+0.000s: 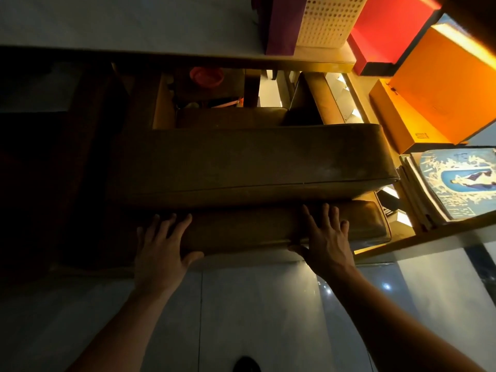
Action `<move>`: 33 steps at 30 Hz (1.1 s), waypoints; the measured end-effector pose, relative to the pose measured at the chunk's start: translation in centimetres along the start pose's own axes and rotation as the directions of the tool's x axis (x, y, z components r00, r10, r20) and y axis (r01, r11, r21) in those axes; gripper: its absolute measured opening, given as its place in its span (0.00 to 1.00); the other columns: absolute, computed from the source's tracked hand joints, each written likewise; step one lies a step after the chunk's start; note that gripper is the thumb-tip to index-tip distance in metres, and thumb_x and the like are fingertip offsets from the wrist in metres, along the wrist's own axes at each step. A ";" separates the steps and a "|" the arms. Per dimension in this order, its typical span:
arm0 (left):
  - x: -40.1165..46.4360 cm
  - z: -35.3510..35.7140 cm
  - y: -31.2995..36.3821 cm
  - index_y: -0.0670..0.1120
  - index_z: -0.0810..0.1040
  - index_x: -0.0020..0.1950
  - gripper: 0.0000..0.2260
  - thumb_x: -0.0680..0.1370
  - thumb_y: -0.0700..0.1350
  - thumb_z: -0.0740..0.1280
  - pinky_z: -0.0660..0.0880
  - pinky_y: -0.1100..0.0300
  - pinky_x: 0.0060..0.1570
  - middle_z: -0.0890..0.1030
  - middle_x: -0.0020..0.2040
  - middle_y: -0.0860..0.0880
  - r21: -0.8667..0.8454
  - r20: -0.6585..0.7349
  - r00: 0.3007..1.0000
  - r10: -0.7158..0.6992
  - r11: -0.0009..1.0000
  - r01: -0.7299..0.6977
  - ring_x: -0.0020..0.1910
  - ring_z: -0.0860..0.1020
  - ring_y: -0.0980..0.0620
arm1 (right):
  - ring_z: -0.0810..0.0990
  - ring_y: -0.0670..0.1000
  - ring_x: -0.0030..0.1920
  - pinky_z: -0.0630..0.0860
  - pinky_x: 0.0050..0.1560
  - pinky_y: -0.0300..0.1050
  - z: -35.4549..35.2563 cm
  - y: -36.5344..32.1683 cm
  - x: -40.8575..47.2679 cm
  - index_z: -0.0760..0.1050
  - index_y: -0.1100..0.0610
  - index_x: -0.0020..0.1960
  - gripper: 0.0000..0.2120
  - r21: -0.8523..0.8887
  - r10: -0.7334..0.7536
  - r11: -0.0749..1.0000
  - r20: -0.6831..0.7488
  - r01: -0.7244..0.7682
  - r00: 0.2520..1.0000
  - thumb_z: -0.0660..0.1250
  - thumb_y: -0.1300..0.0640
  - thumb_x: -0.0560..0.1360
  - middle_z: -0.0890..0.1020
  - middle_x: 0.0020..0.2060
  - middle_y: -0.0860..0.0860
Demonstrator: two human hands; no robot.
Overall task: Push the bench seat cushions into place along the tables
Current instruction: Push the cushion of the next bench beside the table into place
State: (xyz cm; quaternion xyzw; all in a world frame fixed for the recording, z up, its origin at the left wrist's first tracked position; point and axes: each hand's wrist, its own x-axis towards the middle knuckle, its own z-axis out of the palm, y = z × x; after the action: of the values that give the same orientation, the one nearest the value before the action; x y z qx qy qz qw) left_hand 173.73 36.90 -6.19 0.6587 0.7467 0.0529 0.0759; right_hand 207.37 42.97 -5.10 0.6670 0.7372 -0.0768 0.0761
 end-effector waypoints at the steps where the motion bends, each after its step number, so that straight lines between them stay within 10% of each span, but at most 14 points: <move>1: -0.1 -0.1 0.1 0.56 0.61 0.77 0.38 0.70 0.68 0.67 0.54 0.35 0.72 0.68 0.74 0.47 0.014 0.003 1.000 -0.004 1.000 0.004 0.75 0.58 0.39 | 0.47 0.68 0.77 0.57 0.72 0.71 0.1 0.1 -0.1 0.46 0.48 0.81 0.50 0.000 -0.005 1.000 -0.001 0.005 1.000 0.66 0.29 0.70 0.50 0.79 0.63; 7: -0.2 -1.0 1.2 0.58 0.52 0.79 0.42 0.71 0.72 0.62 0.47 0.39 0.75 0.56 0.79 0.48 0.046 0.051 0.998 -0.042 0.998 0.039 0.78 0.48 0.40 | 0.43 0.69 0.77 0.57 0.73 0.71 -0.2 0.1 0.4 0.42 0.48 0.81 0.54 0.003 -0.014 1.000 0.029 0.014 0.999 0.66 0.28 0.68 0.45 0.79 0.63; 33: -1.1 -0.7 1.7 0.58 0.60 0.76 0.33 0.74 0.62 0.68 0.52 0.37 0.74 0.61 0.77 0.48 -0.073 0.084 0.992 -0.095 0.992 0.102 0.78 0.50 0.41 | 0.49 0.69 0.77 0.54 0.73 0.71 0.6 -1.8 -2.0 0.47 0.44 0.80 0.40 0.042 -0.050 0.998 -0.039 0.052 0.998 0.59 0.33 0.76 0.52 0.78 0.65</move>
State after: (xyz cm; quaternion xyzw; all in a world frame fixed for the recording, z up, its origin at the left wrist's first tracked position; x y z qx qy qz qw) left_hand 175.38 36.07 -5.16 0.6192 0.7721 0.0515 0.1337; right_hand 205.79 40.70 -5.28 0.6507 0.7535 -0.0818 0.0457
